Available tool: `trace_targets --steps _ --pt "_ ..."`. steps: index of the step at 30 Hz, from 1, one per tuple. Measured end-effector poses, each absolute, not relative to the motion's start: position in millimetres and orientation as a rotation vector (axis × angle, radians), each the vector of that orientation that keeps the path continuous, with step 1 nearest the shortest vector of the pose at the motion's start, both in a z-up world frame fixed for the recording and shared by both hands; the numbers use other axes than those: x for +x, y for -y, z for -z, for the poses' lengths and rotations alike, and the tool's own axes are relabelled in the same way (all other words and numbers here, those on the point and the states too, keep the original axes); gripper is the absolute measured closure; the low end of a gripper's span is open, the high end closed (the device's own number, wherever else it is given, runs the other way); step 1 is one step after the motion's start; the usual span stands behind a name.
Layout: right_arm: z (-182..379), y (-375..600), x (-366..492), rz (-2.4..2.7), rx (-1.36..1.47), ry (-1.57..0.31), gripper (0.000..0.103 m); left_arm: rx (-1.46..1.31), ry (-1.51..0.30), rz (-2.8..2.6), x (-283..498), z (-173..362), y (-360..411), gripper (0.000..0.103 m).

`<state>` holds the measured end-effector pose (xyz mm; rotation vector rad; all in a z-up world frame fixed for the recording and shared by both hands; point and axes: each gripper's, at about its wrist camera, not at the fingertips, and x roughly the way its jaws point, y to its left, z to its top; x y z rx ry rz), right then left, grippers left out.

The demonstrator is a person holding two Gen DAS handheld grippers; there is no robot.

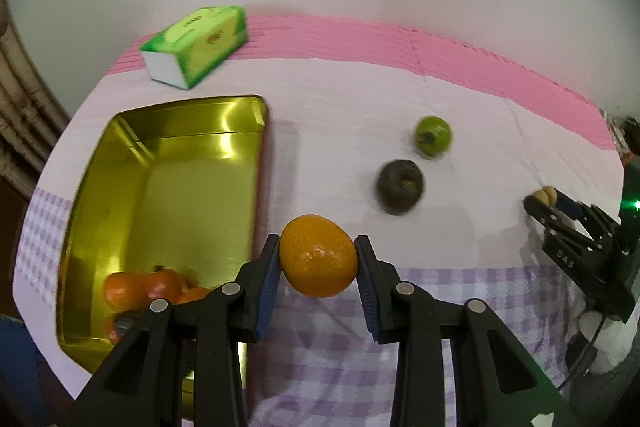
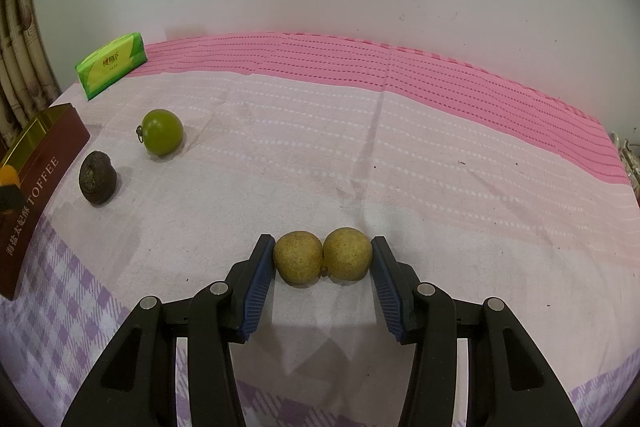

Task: Organize fruits
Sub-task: 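Carry the yellow-orange fruit over the tin tray with the left gripper and lower it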

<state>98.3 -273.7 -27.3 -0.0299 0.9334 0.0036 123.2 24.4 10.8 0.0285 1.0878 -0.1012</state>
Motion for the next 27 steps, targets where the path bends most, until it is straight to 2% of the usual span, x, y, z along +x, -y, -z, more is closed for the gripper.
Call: trace_targets --steps 12,27 --pt "27 273 98 -0.004 -0.031 -0.934 0.053 0.0 -1.062 -0.033 134 -21 -86 0.07" --pt "27 274 98 -0.004 -0.032 -0.934 0.053 -0.036 -1.132 -0.128 144 14 -142 0.07"
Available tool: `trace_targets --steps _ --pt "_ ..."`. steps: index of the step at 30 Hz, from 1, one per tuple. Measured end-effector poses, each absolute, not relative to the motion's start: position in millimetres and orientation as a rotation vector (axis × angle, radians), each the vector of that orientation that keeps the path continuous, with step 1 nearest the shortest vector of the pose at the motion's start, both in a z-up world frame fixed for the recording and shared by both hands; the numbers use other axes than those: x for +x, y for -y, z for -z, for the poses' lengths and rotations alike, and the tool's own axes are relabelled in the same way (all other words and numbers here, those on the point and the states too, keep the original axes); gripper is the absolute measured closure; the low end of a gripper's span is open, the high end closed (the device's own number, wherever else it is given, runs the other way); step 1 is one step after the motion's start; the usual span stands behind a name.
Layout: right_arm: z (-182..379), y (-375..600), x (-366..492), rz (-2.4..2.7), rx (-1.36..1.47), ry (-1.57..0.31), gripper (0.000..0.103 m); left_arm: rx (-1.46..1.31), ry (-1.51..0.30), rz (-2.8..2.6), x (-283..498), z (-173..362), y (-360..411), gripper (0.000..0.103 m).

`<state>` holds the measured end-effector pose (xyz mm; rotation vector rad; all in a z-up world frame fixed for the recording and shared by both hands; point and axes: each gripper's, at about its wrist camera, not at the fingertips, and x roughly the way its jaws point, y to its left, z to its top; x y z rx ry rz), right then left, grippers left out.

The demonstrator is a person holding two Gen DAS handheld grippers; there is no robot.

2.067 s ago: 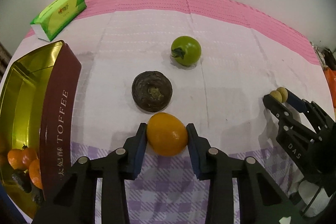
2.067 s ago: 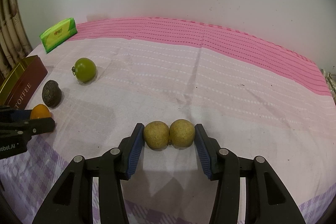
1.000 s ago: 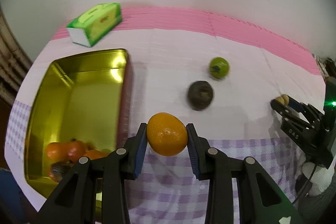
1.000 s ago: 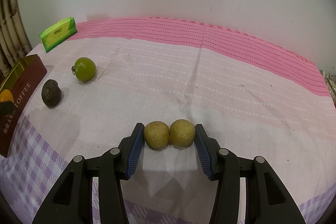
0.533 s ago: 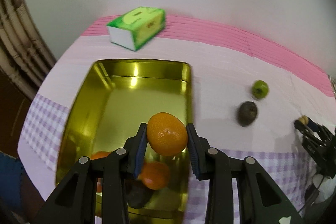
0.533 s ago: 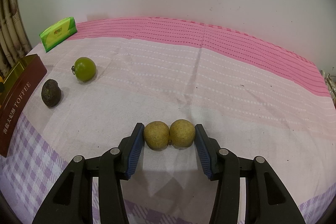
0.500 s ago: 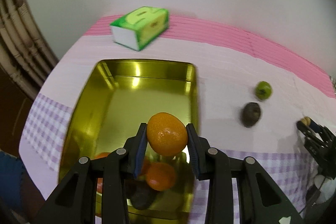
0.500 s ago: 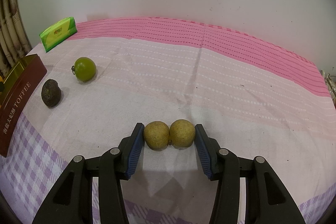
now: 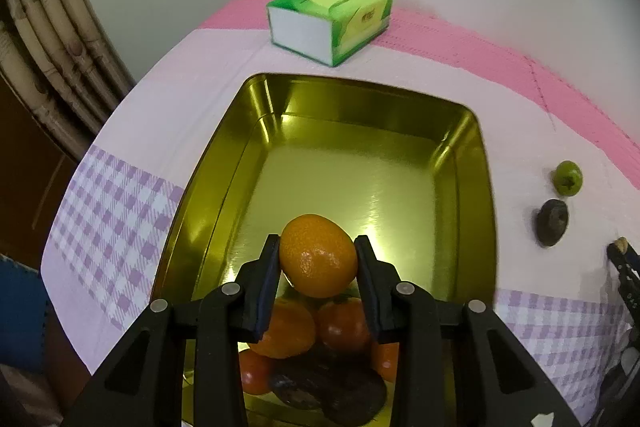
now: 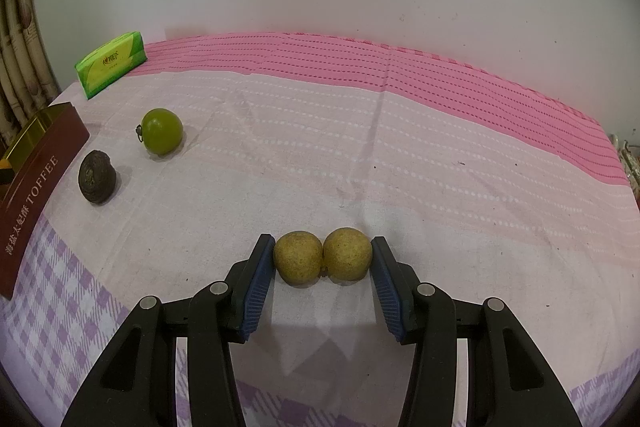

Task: Organize fruits
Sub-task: 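Carry the yellow-orange fruit over the tin tray with the left gripper and lower it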

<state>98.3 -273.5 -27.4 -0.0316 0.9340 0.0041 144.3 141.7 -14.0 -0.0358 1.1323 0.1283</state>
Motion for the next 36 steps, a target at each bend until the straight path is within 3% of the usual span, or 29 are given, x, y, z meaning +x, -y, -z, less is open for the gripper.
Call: trace_targets --steps 29,36 --pt "27 274 99 -0.005 -0.033 -0.935 0.053 -0.016 -1.177 -0.159 148 39 -152 0.069" --pt "26 274 99 -0.006 -0.033 -0.935 0.053 -0.009 -1.18 -0.164 147 38 -151 0.06"
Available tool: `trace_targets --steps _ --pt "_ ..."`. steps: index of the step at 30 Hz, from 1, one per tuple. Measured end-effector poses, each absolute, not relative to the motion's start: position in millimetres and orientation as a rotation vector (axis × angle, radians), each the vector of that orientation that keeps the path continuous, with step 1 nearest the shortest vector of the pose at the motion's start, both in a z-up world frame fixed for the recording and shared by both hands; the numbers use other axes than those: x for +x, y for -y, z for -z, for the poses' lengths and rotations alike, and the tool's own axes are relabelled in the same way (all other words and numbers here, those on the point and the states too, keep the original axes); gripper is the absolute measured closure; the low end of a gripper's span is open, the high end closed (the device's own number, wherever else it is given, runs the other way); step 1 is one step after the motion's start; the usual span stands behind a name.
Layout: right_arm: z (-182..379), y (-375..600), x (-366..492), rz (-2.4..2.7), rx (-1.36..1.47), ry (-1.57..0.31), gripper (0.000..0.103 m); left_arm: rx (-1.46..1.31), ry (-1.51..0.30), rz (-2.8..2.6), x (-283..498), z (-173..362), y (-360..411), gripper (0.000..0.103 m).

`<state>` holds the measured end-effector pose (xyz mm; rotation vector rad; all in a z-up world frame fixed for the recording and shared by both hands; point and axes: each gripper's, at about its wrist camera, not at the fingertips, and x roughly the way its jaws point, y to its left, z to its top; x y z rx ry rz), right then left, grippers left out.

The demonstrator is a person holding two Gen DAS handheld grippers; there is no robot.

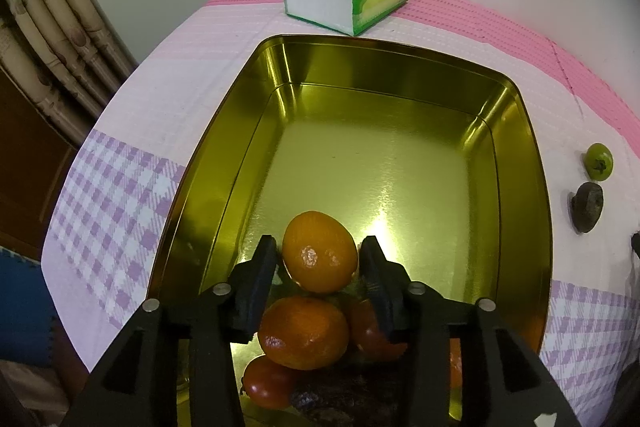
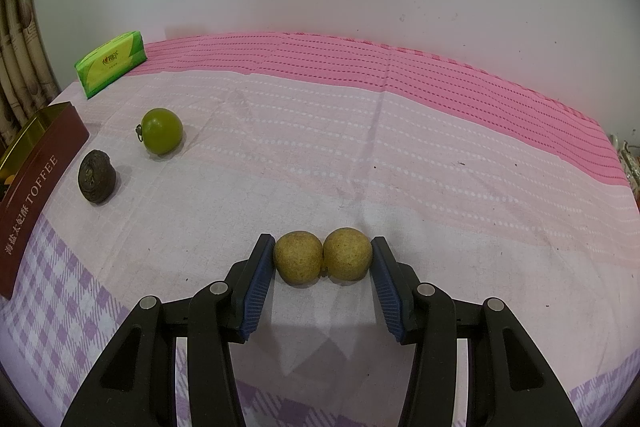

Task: Organize fruits
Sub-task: 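Carry the yellow-orange fruit over the tin tray with the left gripper and lower it, then open the left gripper to release the yellow-orange fruit and lift away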

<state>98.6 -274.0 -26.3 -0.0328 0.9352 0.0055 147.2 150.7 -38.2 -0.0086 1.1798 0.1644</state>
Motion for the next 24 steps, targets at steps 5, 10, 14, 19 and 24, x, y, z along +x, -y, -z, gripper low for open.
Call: trace_targets --steps 5,10,14,19,24 --pt "26 274 99 -0.006 -0.032 -0.935 0.053 0.001 -1.175 -0.154 145 32 -148 0.057" --pt "26 274 99 -0.006 -0.033 -0.935 0.053 0.009 -1.155 -0.142 141 22 -144 0.05" --pt "26 274 99 -0.006 -0.033 -0.935 0.053 0.02 -1.138 -0.139 135 14 -142 0.043" --pt "26 274 99 -0.007 -0.032 -0.935 0.053 0.024 -1.095 -0.125 126 -3 -143 0.039" --pt "26 275 98 -0.008 -0.03 -0.936 0.053 0.042 -1.062 -0.12 115 -12 -146 0.039"
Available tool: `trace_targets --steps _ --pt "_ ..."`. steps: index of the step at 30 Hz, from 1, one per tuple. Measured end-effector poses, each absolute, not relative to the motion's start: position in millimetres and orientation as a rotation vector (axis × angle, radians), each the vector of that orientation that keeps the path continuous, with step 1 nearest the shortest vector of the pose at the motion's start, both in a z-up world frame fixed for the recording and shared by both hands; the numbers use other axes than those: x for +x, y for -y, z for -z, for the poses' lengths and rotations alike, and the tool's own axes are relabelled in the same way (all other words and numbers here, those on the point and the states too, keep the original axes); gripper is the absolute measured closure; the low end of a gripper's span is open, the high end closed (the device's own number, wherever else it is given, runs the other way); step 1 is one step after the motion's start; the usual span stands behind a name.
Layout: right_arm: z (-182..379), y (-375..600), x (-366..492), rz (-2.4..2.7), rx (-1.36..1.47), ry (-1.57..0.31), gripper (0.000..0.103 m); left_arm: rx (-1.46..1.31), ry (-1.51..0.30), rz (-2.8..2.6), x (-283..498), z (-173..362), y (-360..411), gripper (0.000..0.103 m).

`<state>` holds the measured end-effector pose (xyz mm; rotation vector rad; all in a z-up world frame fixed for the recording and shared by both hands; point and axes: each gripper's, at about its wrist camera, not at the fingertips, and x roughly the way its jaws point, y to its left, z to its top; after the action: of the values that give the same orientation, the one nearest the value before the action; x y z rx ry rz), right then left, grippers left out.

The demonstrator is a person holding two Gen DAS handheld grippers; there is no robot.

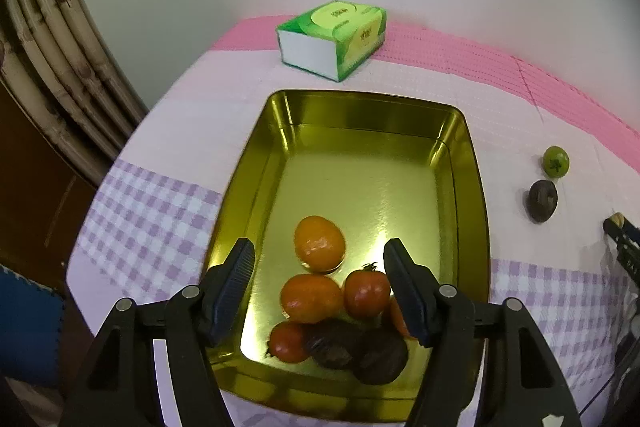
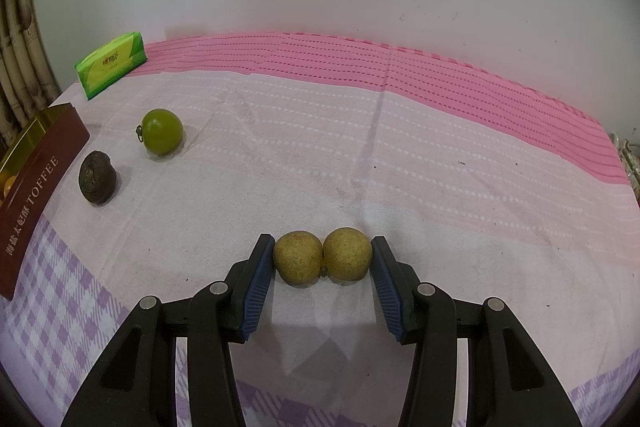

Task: Organize fruits
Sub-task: 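Open the left gripper to release the yellow-orange fruit and lift away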

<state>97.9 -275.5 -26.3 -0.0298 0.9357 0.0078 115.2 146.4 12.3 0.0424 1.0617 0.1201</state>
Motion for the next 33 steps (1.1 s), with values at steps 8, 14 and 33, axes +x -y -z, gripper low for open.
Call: trace_targets --steps 8,14,33 --pt "25 277 97 -0.008 -0.027 -0.936 0.053 0.035 -1.059 -0.114 89 -17 -157 0.039" --pt "25 277 95 -0.007 -0.024 -0.935 0.054 0.006 -1.05 -0.111 71 -18 -170 0.032" --pt "-11 231 96 -0.077 -0.021 -0.925 0.054 -0.055 -1.015 -0.196 63 -26 -196 0.014"
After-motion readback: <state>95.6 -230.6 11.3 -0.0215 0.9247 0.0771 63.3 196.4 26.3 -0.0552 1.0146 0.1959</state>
